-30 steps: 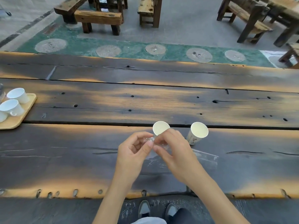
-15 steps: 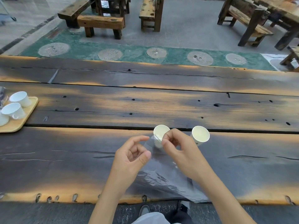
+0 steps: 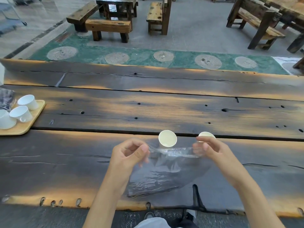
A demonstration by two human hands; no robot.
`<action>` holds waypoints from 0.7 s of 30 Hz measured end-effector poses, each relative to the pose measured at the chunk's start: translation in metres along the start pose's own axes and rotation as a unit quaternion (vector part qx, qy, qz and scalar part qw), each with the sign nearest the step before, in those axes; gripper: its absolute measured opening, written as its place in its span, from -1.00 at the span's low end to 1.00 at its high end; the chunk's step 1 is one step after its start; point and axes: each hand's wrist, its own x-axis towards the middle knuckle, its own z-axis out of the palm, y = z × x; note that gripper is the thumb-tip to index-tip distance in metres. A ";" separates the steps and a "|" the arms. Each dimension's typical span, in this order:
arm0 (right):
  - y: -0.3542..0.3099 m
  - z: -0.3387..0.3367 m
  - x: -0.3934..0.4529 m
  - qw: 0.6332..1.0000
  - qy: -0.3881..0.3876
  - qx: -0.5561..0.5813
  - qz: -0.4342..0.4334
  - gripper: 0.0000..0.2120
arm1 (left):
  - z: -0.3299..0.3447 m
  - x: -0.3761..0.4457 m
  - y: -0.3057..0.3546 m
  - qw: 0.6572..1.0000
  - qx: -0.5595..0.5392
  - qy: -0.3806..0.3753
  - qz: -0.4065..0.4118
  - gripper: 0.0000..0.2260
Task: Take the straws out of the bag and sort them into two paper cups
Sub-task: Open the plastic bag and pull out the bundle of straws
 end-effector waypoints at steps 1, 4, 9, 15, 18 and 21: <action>0.010 -0.002 0.000 0.998 0.006 0.057 0.007 -0.24 | -0.002 0.001 -0.001 1.000 -0.021 0.005 -0.003 -0.79; 0.031 0.007 -0.003 0.989 -0.005 0.146 0.017 -0.14 | -0.007 0.005 -0.002 0.997 -0.073 0.034 -0.012 -0.69; 0.038 0.019 0.000 0.993 0.047 0.112 -0.012 -0.43 | -0.011 0.012 -0.002 0.977 -0.147 0.143 -0.064 -0.88; 0.016 0.015 -0.003 0.993 0.038 0.089 -0.072 -0.66 | -0.018 0.016 -0.008 0.976 -0.009 0.202 -0.079 -0.89; 0.005 0.014 -0.006 0.994 0.020 0.067 -0.085 -0.76 | -0.017 0.016 -0.003 0.960 0.233 0.151 -0.006 -0.62; -0.005 0.018 -0.007 0.994 0.009 0.051 -0.093 -0.83 | -0.020 0.021 -0.002 0.919 0.379 0.081 0.078 -0.58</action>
